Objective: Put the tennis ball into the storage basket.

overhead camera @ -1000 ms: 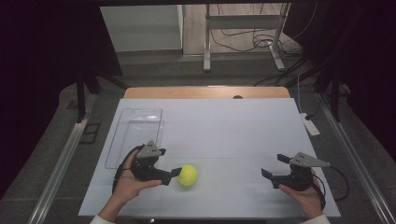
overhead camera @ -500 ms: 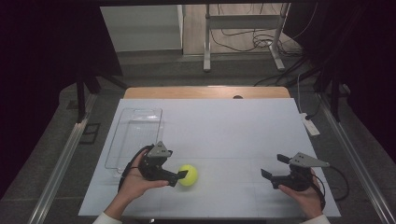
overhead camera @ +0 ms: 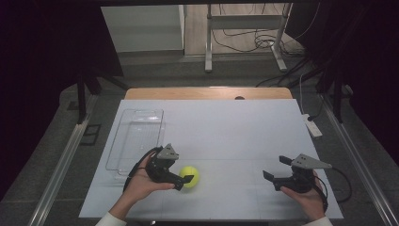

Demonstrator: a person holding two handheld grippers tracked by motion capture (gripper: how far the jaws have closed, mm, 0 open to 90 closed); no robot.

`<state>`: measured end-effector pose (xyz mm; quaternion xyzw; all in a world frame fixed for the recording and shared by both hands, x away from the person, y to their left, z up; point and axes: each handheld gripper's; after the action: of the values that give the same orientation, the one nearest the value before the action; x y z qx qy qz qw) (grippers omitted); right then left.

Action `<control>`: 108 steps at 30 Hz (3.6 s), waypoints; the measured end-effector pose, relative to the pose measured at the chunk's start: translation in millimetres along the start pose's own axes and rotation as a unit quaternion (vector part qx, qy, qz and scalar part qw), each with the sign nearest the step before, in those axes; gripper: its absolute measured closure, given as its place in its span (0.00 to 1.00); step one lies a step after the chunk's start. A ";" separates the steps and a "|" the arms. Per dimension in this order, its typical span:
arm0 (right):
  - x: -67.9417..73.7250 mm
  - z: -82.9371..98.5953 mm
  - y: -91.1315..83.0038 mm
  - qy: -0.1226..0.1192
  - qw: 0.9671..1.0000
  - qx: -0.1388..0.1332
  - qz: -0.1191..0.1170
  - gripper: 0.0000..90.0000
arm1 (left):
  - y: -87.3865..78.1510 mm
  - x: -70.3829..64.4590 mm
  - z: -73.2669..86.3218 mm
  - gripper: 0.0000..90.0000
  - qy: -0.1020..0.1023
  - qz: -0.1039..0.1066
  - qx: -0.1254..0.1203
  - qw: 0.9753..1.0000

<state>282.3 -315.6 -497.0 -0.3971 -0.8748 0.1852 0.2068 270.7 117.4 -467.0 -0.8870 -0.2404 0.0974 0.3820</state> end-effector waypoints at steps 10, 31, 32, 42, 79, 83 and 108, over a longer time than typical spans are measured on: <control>-0.2 0.2 -0.2 0.000 1.000 0.001 0.001 0.10 | 11.1 -2.0 -4.0 0.05 0.003 0.002 0.024 1.000; -0.9 1.0 0.2 0.001 1.000 0.001 0.001 0.10 | 41.7 -7.6 -12.6 0.03 0.017 0.008 0.105 0.994; -0.9 1.0 0.2 0.001 1.000 0.001 0.001 0.10 | 42.7 -8.0 -12.6 0.03 0.017 0.010 0.105 0.994; -1.4 1.5 0.0 0.001 1.000 0.002 0.002 0.10 | 49.4 -7.6 -9.0 0.08 0.001 0.014 0.123 0.992; -1.2 1.5 -0.7 0.000 1.000 0.000 0.006 0.10 | 33.7 -6.9 -9.9 0.30 0.009 0.008 0.110 0.994; -1.1 1.5 -0.8 0.000 1.000 0.001 0.006 0.10 | 29.2 -6.1 -10.7 0.30 0.007 0.005 0.102 0.995; -1.4 1.6 -1.0 0.000 1.000 0.000 0.007 0.10 | -0.1 -1.1 -15.8 0.30 0.007 -0.029 0.030 0.999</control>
<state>281.7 -317.6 -498.2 -0.4032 -0.8719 0.1865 0.2060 275.3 107.0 -456.0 -0.8684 -0.2601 0.0871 0.4131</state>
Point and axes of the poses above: each handheld gripper's, and its own axes: y roughly forward along the jaws, z roughly out of its underside, x roughly to its left, and after that the axes turned 10 degrees about y, right-handed
